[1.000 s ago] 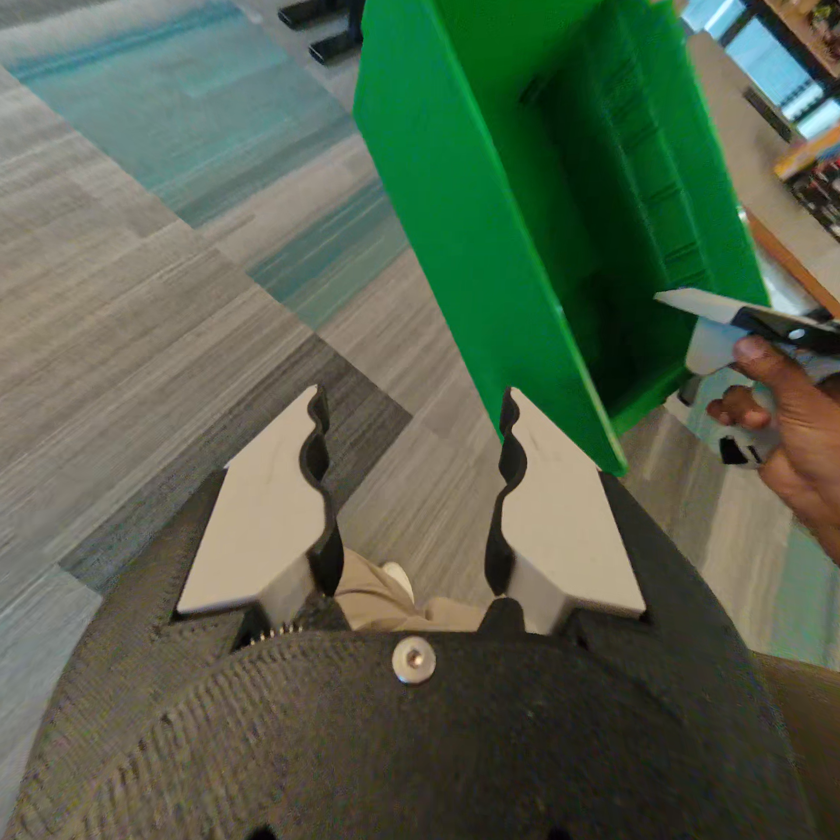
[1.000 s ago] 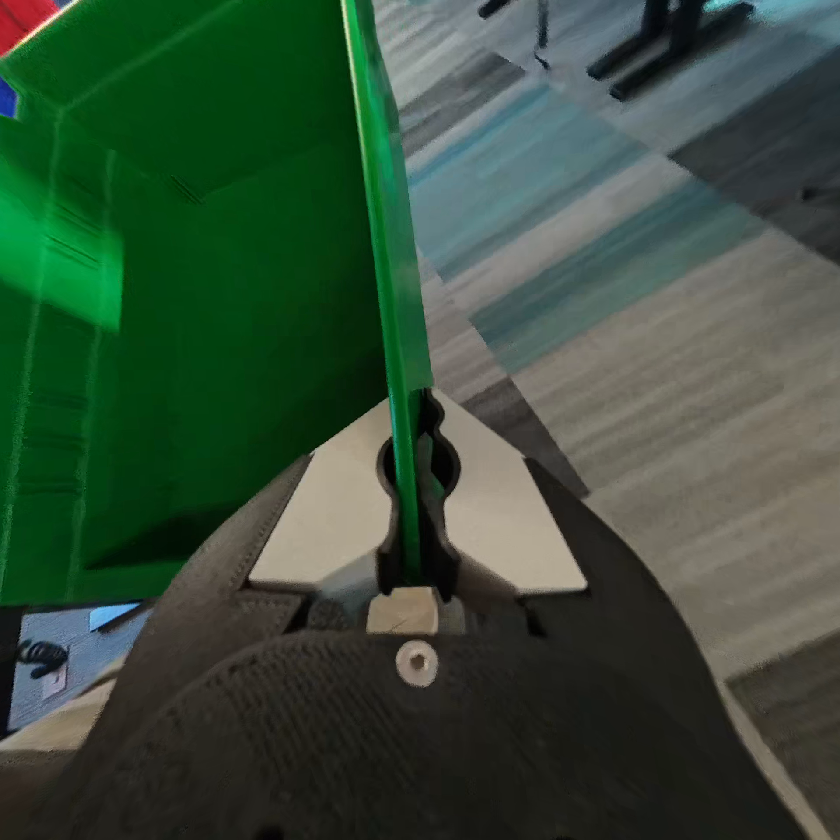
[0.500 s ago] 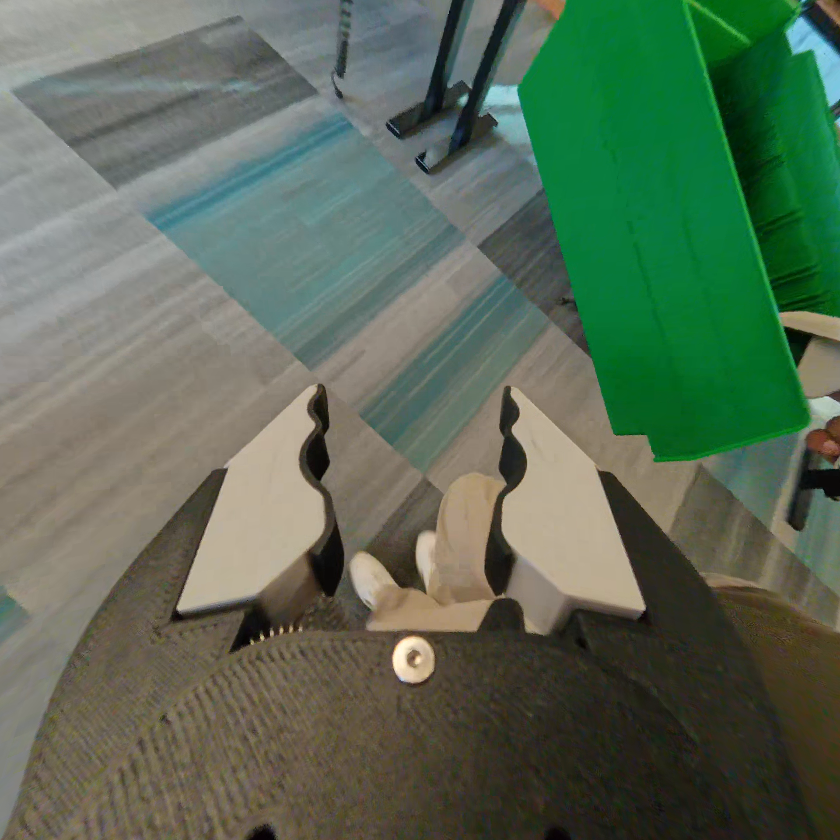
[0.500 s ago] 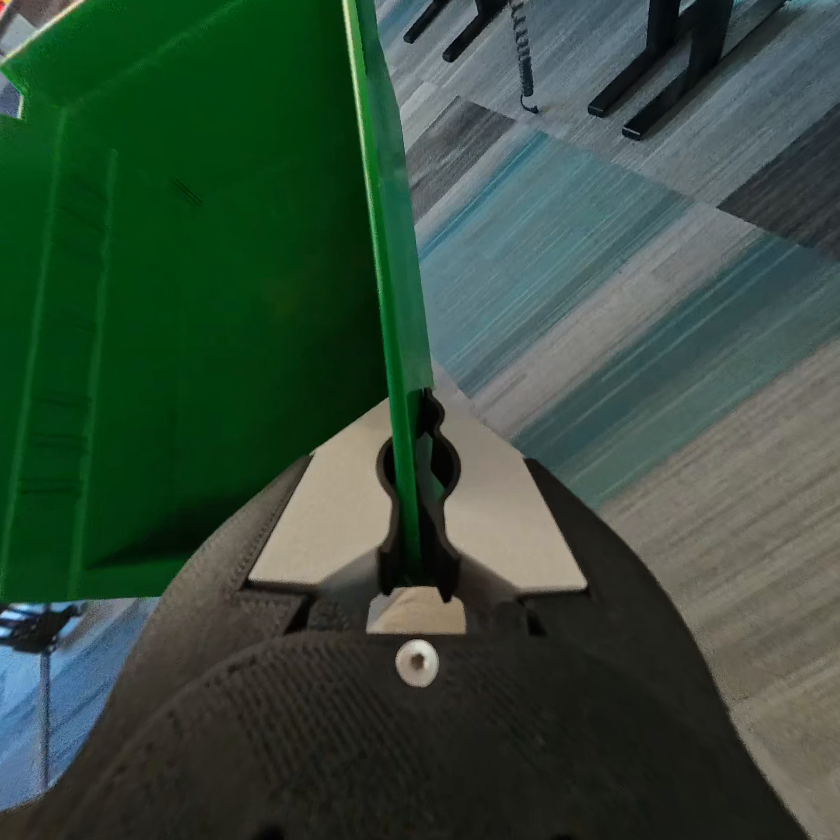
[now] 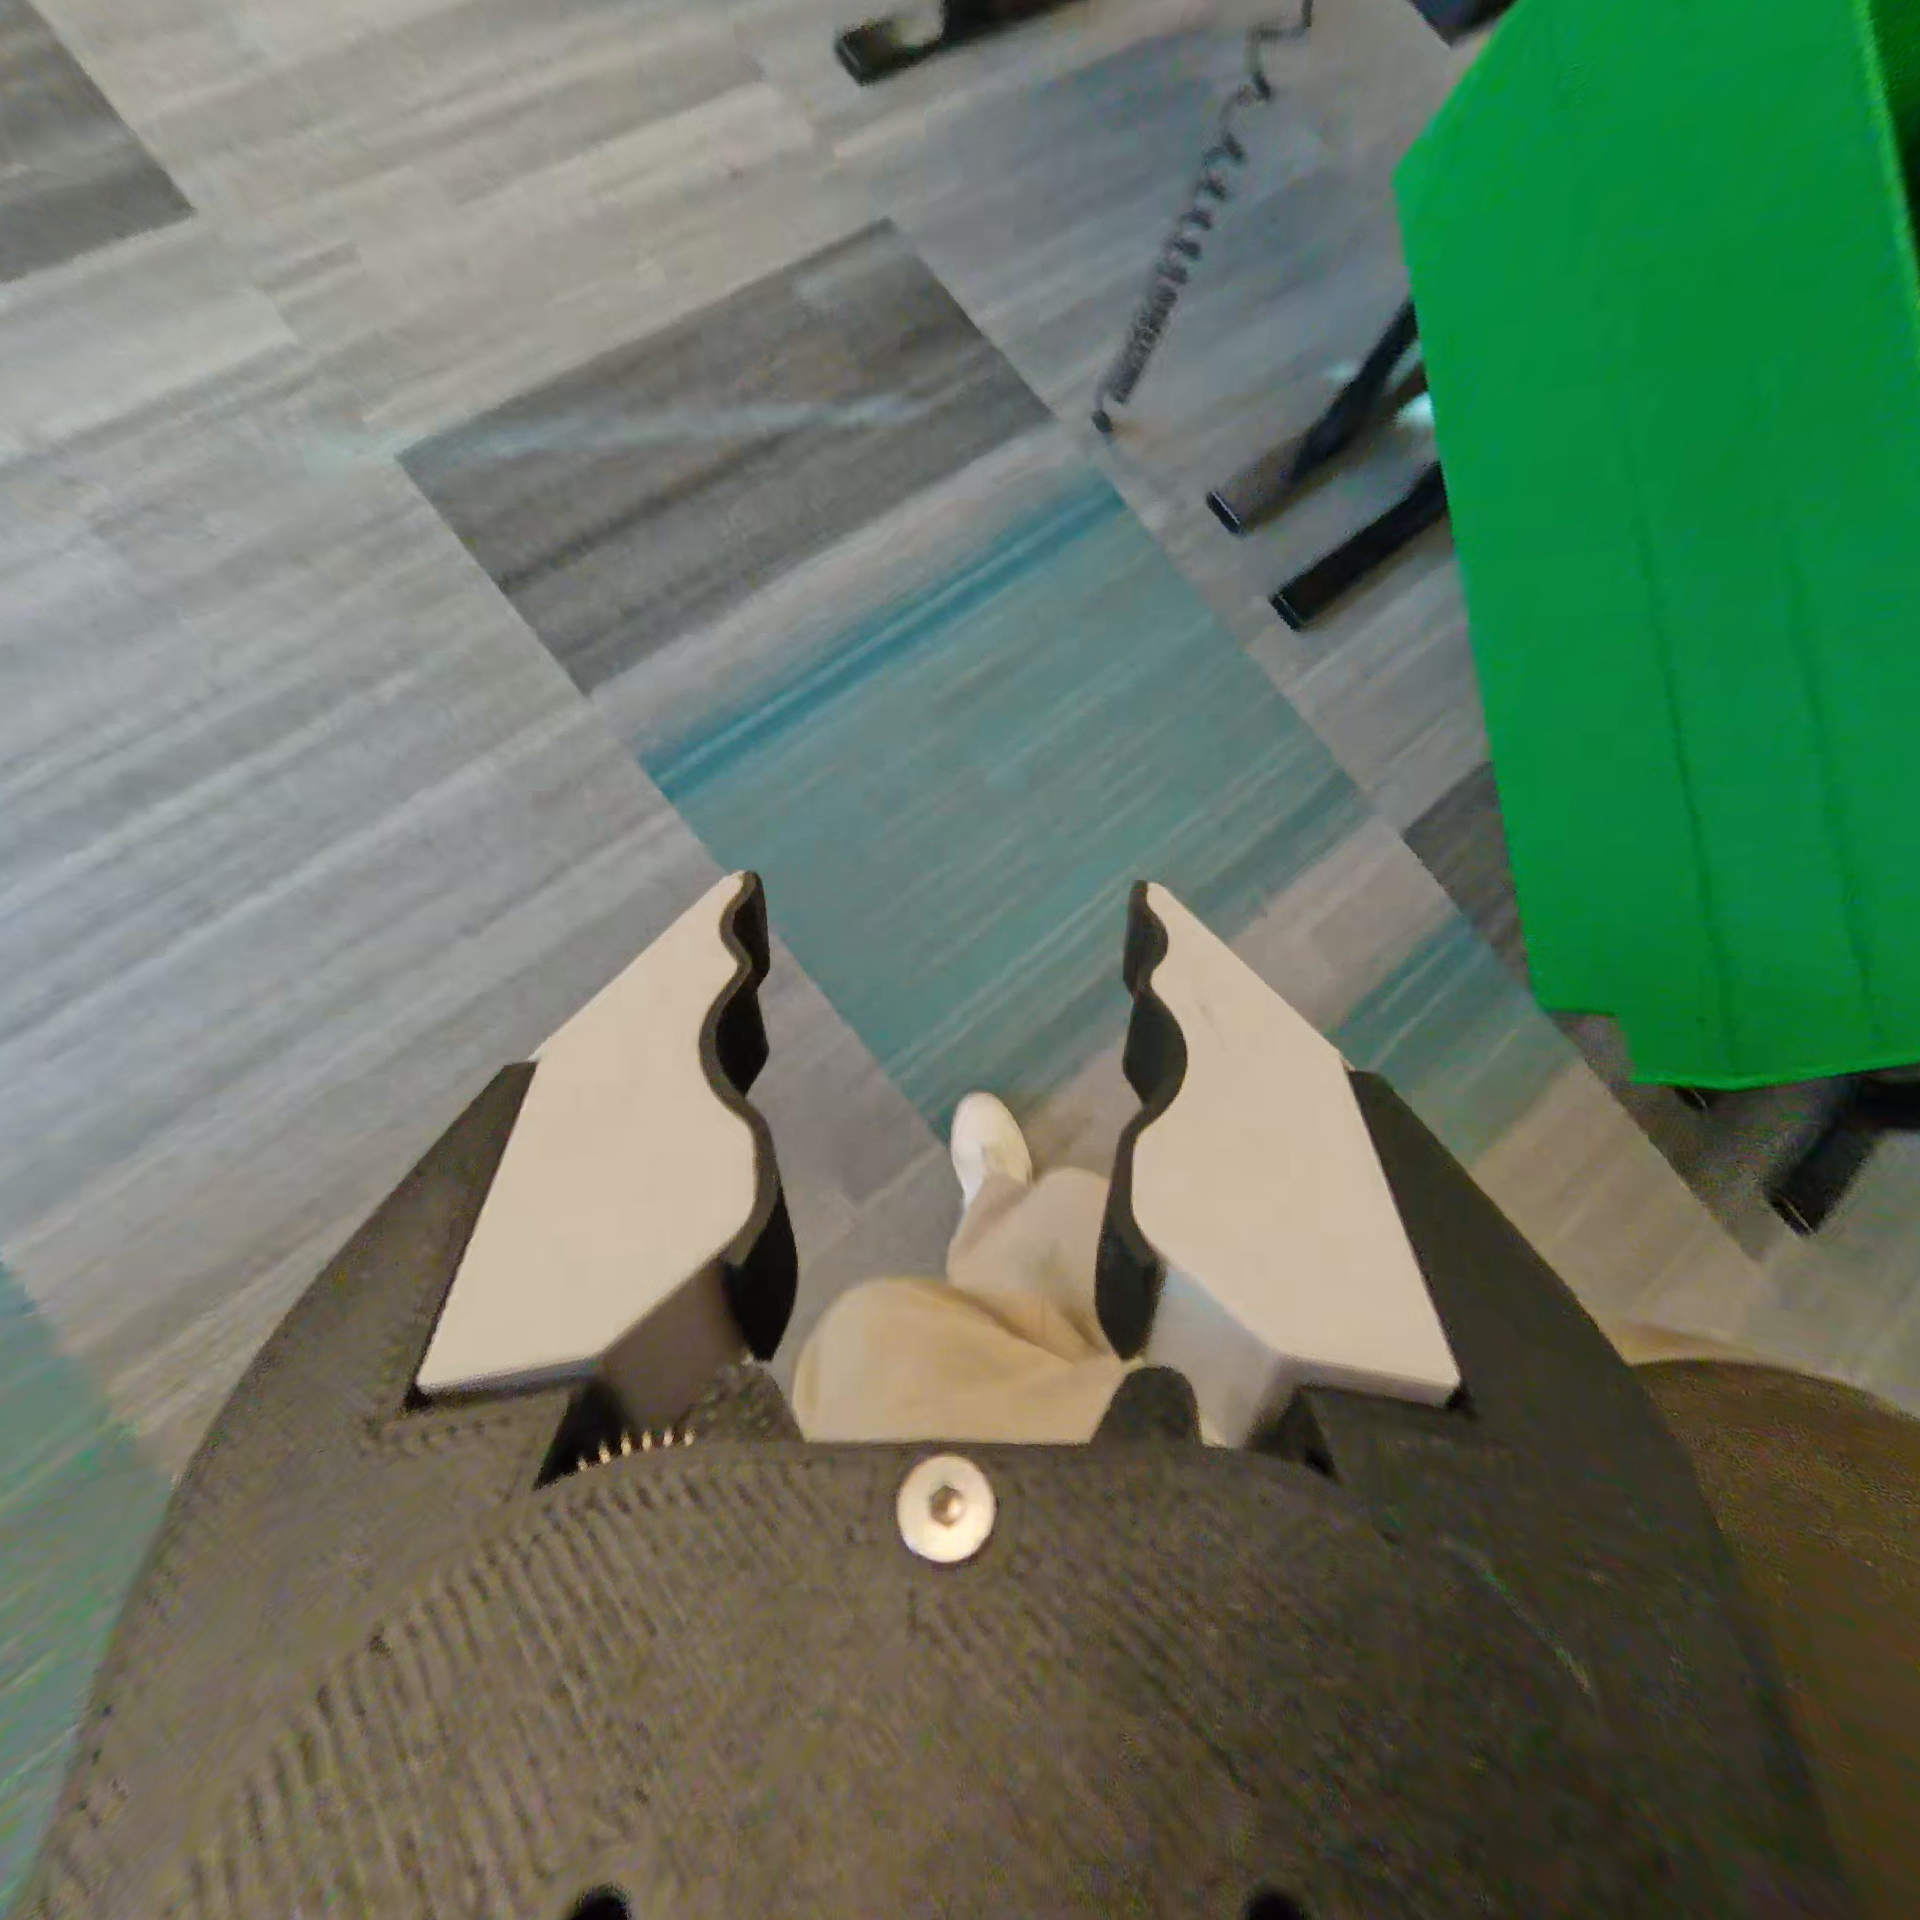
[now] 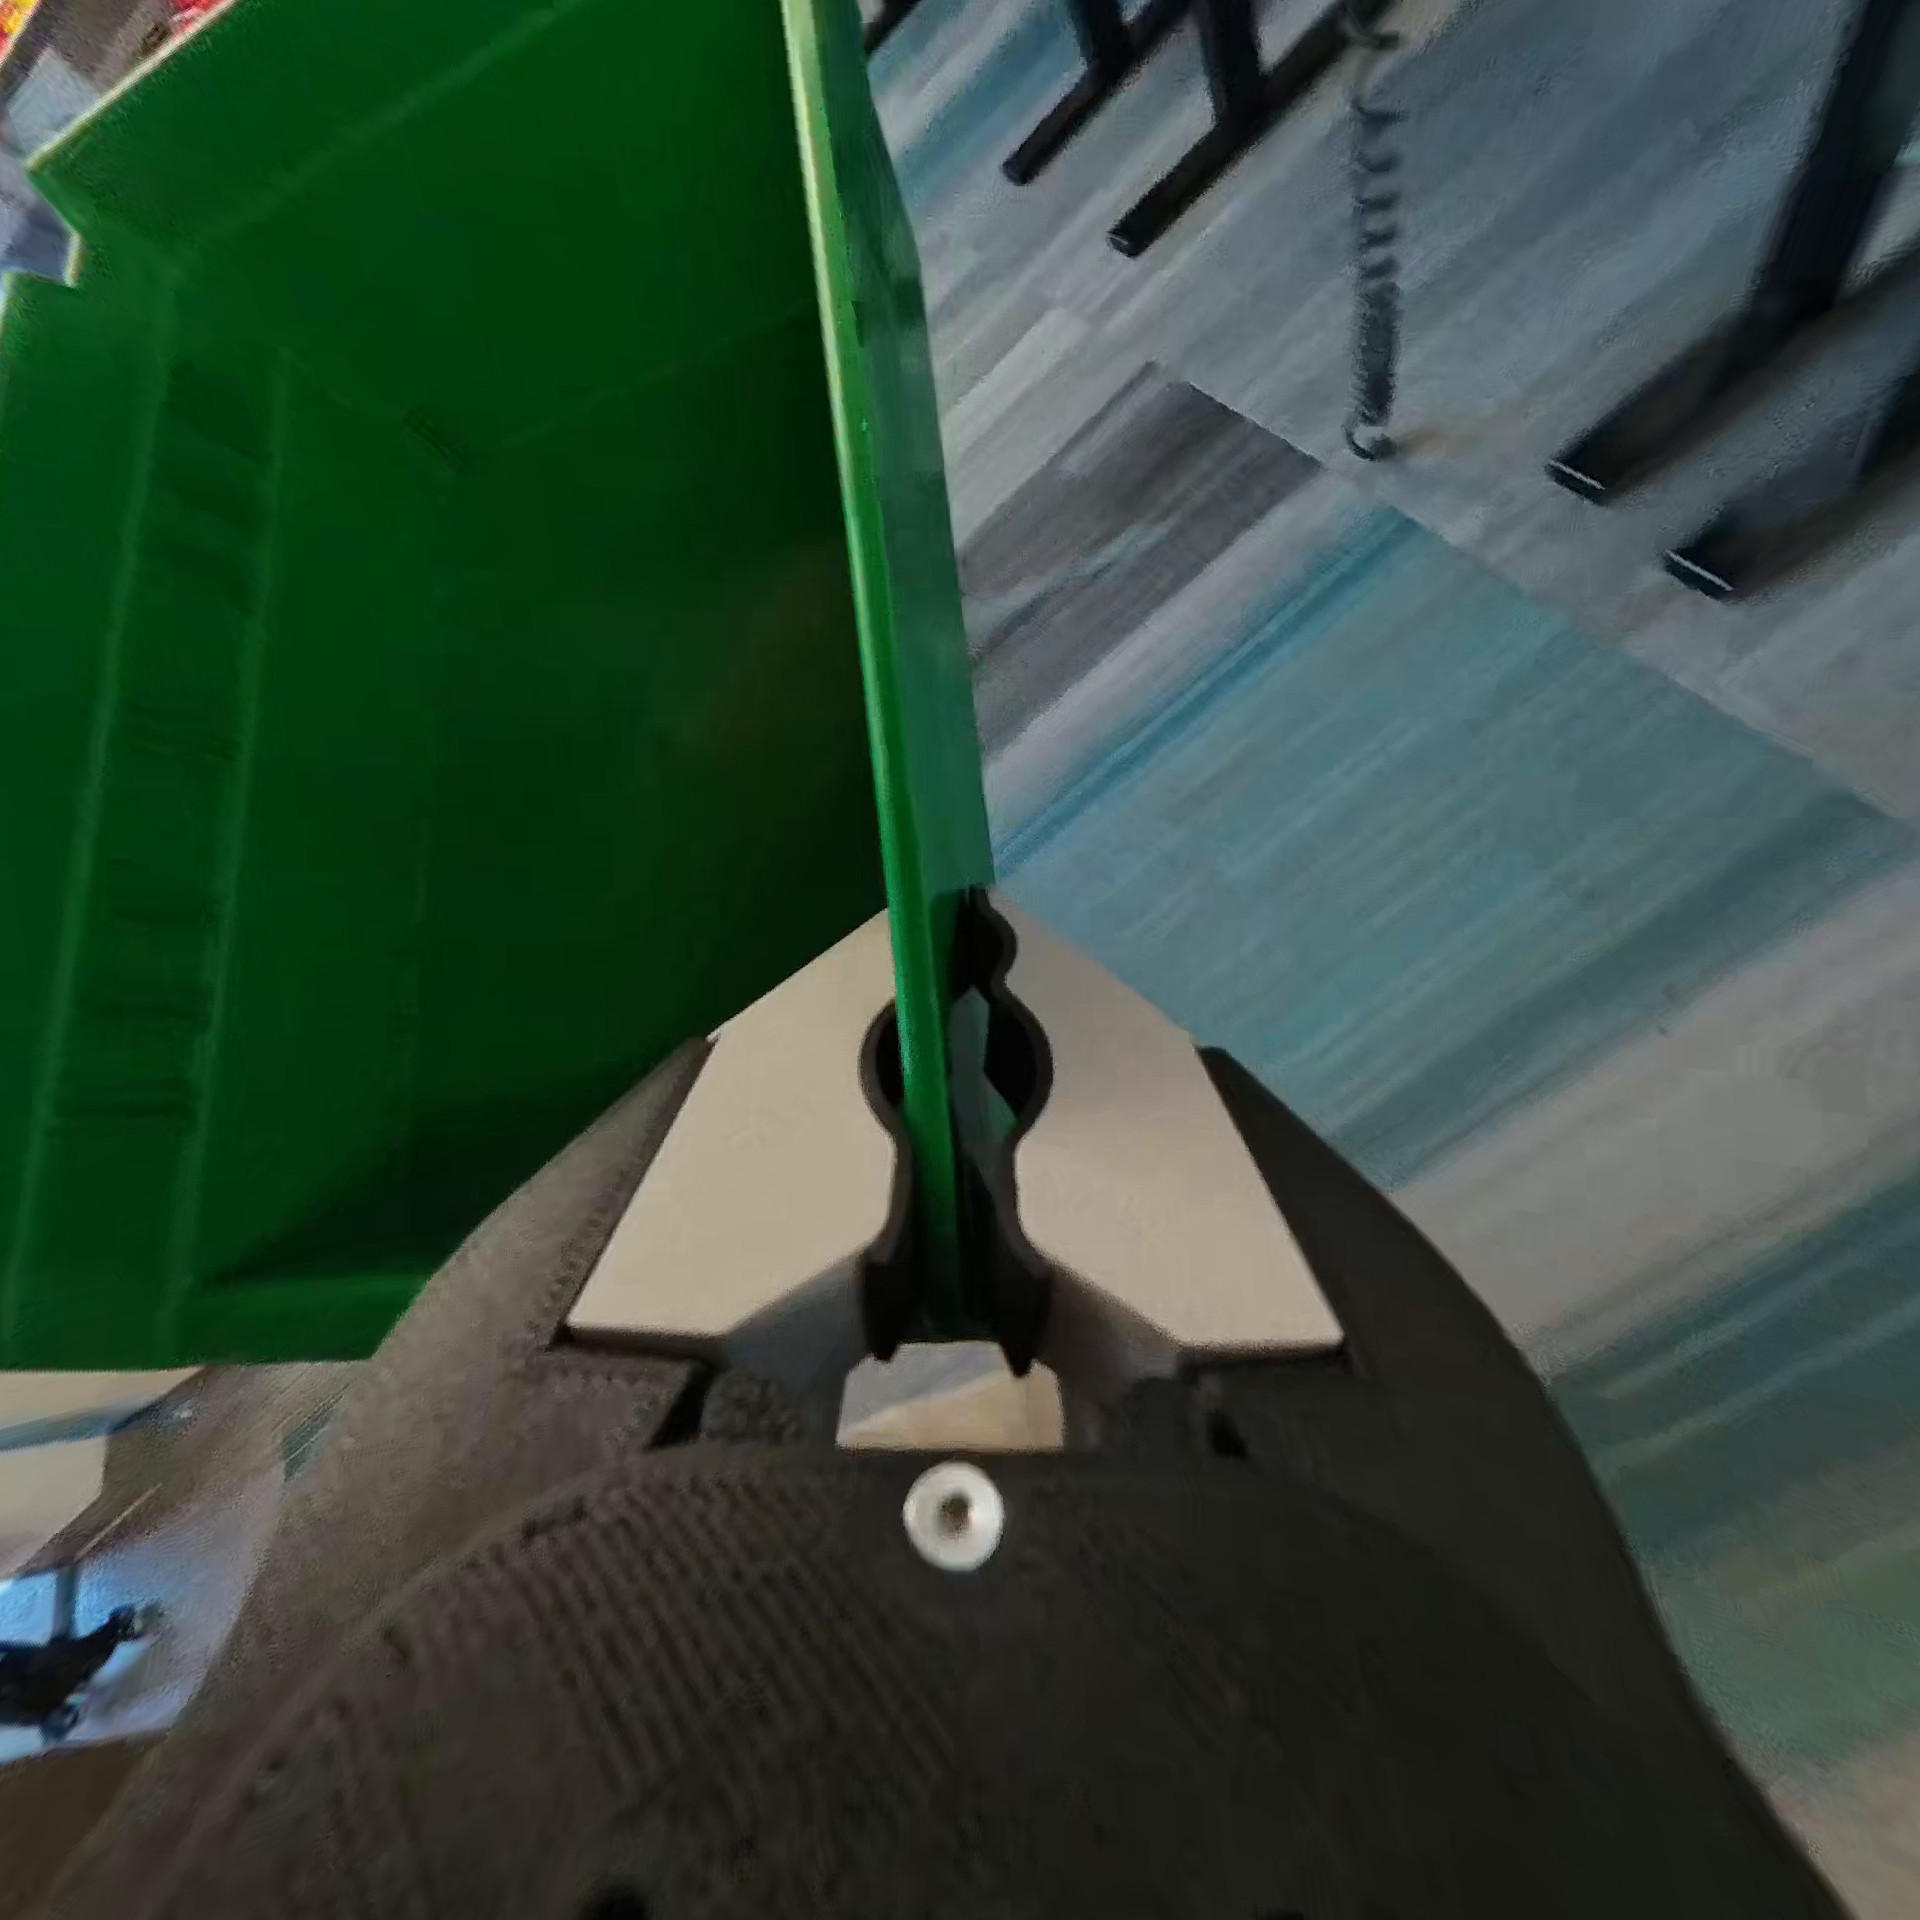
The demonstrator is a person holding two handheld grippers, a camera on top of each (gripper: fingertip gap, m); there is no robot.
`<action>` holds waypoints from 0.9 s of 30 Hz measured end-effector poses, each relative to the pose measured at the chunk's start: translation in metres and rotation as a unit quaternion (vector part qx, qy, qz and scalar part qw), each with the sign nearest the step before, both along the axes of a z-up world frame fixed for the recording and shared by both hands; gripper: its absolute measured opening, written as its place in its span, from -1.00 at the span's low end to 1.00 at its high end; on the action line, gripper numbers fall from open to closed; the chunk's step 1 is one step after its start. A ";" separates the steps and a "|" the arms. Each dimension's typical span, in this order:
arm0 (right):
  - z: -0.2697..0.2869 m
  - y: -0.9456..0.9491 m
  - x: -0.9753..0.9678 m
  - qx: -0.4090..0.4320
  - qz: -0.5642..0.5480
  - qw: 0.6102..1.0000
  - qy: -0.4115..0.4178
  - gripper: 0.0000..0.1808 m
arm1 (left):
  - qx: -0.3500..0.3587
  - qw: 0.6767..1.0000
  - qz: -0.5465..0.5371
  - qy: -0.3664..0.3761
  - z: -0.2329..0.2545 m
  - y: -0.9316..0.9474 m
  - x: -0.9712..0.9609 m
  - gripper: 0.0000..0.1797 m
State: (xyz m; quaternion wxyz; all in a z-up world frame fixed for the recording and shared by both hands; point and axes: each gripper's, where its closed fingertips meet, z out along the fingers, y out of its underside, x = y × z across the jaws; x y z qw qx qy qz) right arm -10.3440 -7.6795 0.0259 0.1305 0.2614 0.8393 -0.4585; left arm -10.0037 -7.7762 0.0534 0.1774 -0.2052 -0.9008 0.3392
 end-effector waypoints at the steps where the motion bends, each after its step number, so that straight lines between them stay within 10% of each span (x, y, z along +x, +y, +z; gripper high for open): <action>1: 0.013 -0.048 -0.004 -0.004 0.015 1.000 0.002 -0.97 | 0.002 1.000 0.008 -0.003 0.007 -0.034 -0.003 -0.29; 13: 0.015 -0.569 -0.008 -0.010 0.050 0.998 -0.045 -0.97 | 0.056 0.992 0.086 0.078 -0.065 -0.469 -0.016 -0.35; 21: 0.027 -0.851 -0.020 -0.020 0.044 0.998 -0.033 -0.97 | 0.000 0.999 0.022 0.046 0.010 -0.810 -0.028 -0.35; 27: -0.029 -1.081 -0.046 -0.029 0.017 0.997 -0.074 -0.98 | -0.001 1.000 0.010 0.017 -0.026 -1.058 -0.061 -0.36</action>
